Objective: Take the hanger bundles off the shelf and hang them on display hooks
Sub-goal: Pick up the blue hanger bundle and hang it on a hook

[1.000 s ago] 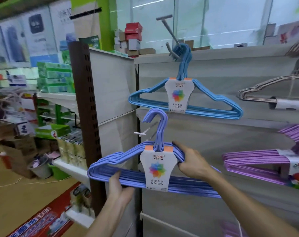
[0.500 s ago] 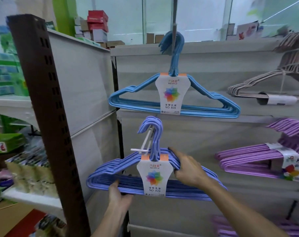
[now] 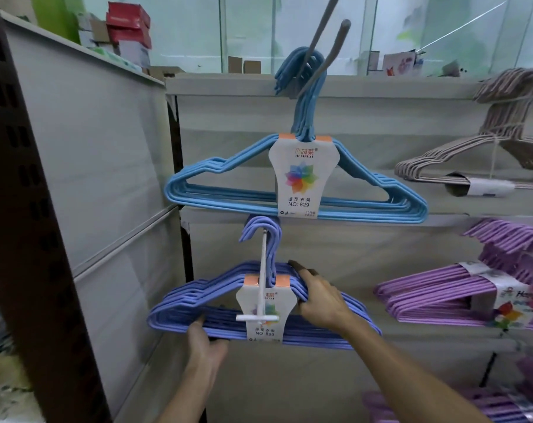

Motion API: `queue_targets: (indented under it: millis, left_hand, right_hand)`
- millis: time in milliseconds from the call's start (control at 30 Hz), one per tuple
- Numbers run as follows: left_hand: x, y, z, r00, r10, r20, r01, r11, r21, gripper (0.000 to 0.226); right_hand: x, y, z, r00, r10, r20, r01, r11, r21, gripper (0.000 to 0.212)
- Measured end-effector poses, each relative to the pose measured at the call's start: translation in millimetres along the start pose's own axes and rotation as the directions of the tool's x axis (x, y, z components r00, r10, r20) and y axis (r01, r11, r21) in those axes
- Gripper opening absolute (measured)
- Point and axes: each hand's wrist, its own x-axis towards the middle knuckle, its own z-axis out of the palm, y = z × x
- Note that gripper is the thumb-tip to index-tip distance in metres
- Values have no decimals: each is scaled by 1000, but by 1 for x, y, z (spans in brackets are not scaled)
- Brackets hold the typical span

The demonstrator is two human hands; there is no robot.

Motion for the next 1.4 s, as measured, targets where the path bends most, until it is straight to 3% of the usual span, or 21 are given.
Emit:
queue_targets:
  millis: [367, 567, 667, 767, 933, 1100, 1233, 1400]
  left_hand:
    - [14, -6, 15, 998, 17, 65, -31, 976, 216, 24]
    - [19, -9, 4, 998, 26, 58, -36, 985, 170, 19]
    - [20, -7, -2, 1000, -2, 9, 1, 995, 99, 37]
    - [0, -9, 0, 999, -39, -13, 40, 996, 75, 19]
    - [-42, -15, -1, 997, -77, -3, 77, 994, 72, 23]
    - [-96, -30, -5, 997, -76, 12, 74, 990, 121, 44]
    - [-166, -54, 0, 989, -84, 119, 58, 975, 213, 14]
    - [-259, -119, 17, 951, -61, 304, -83, 895, 439, 17]
  right_hand:
    - [18, 12, 5, 999, -13, 35, 15, 998, -60, 97]
    - [20, 19, 3, 999, -42, 31, 44, 996, -74, 95]
    - [14, 21, -1, 998, -45, 32, 48, 994, -100, 95]
    - [1, 21, -10, 998, -58, 35, 62, 990, -124, 94]
    - [-32, 21, -33, 995, -103, -9, 102, 991, -87, 77]
    - [-91, 24, -65, 965, -203, -164, 210, 977, 23, 58]
    - [-155, 35, -100, 926, -229, -302, 275, 954, 119, 44]
    - [-242, 67, -151, 886, -182, -425, 287, 938, 196, 35]
